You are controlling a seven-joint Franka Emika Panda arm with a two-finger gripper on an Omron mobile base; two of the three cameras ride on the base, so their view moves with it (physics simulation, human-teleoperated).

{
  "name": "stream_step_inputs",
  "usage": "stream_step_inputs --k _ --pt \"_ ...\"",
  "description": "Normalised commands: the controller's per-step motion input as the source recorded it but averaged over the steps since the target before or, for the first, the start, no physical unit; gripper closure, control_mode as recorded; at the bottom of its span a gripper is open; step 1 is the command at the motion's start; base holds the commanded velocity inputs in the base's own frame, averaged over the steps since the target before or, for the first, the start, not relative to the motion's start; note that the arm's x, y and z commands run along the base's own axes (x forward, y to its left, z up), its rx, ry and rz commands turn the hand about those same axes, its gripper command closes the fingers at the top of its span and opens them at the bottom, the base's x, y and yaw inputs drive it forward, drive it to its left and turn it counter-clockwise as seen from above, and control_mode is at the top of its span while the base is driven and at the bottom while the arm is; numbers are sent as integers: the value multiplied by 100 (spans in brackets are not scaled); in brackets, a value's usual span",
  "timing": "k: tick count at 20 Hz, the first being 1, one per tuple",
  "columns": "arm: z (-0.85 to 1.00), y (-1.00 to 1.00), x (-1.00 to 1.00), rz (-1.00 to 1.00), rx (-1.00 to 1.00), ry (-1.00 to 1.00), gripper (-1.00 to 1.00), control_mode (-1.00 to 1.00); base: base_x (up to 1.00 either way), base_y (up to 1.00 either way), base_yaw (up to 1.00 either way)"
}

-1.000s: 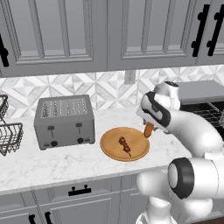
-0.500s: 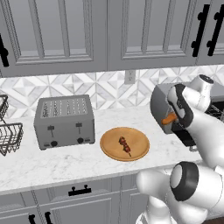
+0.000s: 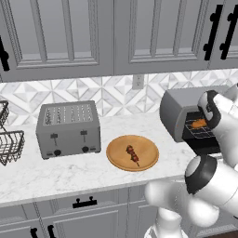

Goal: Pick up the kebab skewer and baguette bread, and place them inside the toaster oven. Close the toaster oven door and start by setting the timer.

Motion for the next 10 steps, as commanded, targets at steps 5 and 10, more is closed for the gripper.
stream_step_inputs --k 5,10 --pt "-10 -88 10 0 15 -5 100 -100 0 0 0" --pt "-4 -39 21 0 10 -2 100 -100 0 0 0"
